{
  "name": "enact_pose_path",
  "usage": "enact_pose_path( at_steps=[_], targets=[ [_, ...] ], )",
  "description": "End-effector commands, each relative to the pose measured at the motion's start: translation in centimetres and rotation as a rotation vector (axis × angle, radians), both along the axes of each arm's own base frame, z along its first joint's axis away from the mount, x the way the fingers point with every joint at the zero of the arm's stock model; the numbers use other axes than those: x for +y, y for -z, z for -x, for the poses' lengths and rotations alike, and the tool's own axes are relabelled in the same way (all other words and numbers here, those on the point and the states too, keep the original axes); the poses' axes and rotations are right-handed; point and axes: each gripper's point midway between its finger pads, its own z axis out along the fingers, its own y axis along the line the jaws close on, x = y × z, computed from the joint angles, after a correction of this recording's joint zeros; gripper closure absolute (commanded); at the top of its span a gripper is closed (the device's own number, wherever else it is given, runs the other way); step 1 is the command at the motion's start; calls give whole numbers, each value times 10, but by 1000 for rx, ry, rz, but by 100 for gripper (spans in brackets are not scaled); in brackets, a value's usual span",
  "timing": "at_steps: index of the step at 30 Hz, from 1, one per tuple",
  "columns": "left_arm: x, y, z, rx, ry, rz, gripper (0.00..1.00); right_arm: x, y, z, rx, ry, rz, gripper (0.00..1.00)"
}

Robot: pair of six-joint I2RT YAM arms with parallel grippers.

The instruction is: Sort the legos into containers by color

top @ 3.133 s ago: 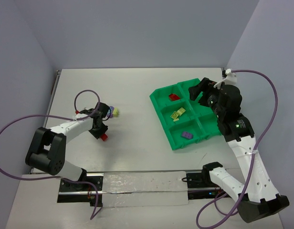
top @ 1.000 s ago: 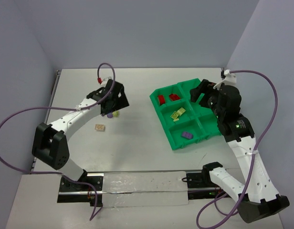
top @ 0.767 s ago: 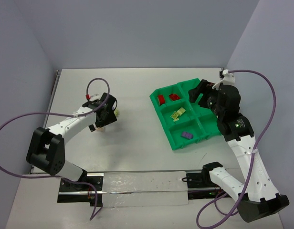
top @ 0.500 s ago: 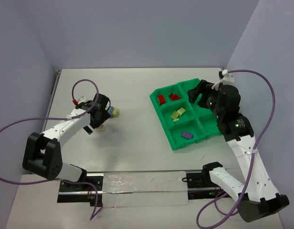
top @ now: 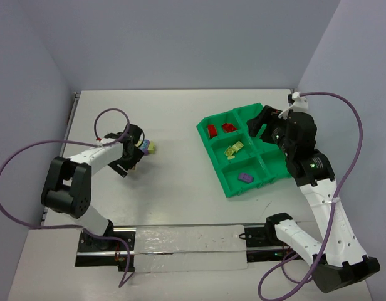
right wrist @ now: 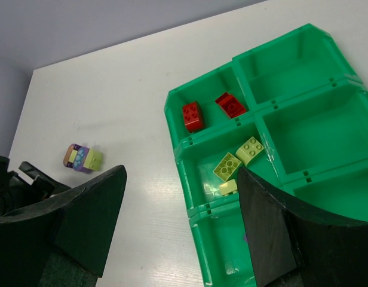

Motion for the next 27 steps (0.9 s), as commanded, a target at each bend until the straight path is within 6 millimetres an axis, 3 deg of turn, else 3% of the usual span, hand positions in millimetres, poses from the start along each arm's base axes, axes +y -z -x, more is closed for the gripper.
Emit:
enact_pose_path(
  at_steps=[1, 9, 14, 20, 24, 27],
  targets=[
    [-9, 12, -7, -4, -38, 54, 18, -2, -20, 4, -56, 6, -8, 18],
    [-10, 20, -12, -8, -24, 50, 21, -3, -24, 6, -80, 15, -23, 19],
    [-13, 30, -12, -7, -18, 78, 49, 0, -16, 5, -60, 8, -36, 19],
    [-14, 31, 5, 24, 20, 97, 84, 2, -9, 4, -49, 3, -45, 19],
    [-18, 21, 25, 38, 75, 93, 95, 3, -8, 1, -46, 0, -42, 19],
    [-37, 4, 28, -4, 196, 88, 100, 4, -5, -1, -43, -2, -44, 19]
  ],
)
